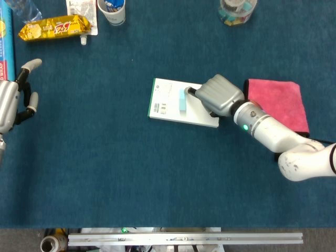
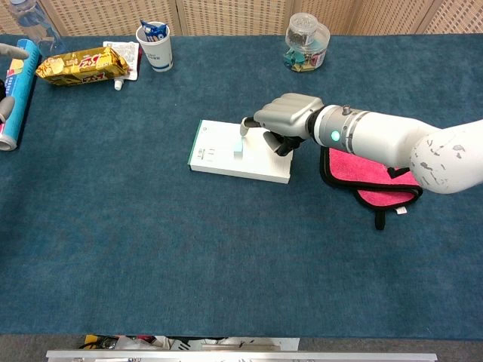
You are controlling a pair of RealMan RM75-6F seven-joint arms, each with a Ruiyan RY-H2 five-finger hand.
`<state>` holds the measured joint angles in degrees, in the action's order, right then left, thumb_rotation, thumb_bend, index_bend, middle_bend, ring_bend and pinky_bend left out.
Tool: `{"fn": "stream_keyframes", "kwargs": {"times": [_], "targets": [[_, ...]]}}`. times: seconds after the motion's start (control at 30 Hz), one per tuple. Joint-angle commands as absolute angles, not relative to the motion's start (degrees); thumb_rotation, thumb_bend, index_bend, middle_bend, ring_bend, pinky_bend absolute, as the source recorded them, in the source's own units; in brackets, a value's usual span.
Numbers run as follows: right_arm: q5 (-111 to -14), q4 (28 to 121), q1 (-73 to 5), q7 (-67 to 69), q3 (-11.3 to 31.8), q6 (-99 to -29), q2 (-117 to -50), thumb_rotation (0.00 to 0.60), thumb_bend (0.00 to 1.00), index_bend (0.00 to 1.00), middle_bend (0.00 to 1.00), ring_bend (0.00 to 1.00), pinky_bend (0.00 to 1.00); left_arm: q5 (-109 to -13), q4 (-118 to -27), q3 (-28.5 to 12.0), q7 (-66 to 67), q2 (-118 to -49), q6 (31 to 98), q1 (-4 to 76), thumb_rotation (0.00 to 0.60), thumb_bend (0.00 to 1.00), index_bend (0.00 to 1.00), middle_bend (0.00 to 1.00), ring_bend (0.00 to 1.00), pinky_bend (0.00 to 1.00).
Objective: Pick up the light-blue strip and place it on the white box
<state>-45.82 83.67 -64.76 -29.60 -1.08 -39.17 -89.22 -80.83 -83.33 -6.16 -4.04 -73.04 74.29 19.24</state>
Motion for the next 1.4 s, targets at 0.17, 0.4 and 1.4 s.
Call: {"fn": "stream_keyframes", "kwargs": {"times": [0.17,0.4,1.4], "targets": [[-44.90,83.59,-65.12,-30.12,-1.24,-38.72,-89.45,0.600,1.00,0.19,1.00,1.00,1.00,-80.60,-83.24,-6.18,-3.98,-72.98,74.28,19.06,0.600,0.49,0.16,0.74,0.83,0.90],[-45.56,84.71,-64.87,-29.98,-1.09,-39.41,-89.02,0.600,1.00,0.19,1.00,1.00,1.00,-80.70,-83.29,-6.26,-3.97,-72.93,74.35,19.04,0.600,0.49,0.16,0.74,0.83,0.90],[-49.27,93.38,-58.09,-30.50,-0.51,-54.72,-81.09,0.600,0.71,0.19,1.00,1.00,1.00,-80.42,-83.07,-6.56,-4.97,-71.82,74.98,18.26,0.600,0.49,0.16,0.67,0.74,0.87]]}}
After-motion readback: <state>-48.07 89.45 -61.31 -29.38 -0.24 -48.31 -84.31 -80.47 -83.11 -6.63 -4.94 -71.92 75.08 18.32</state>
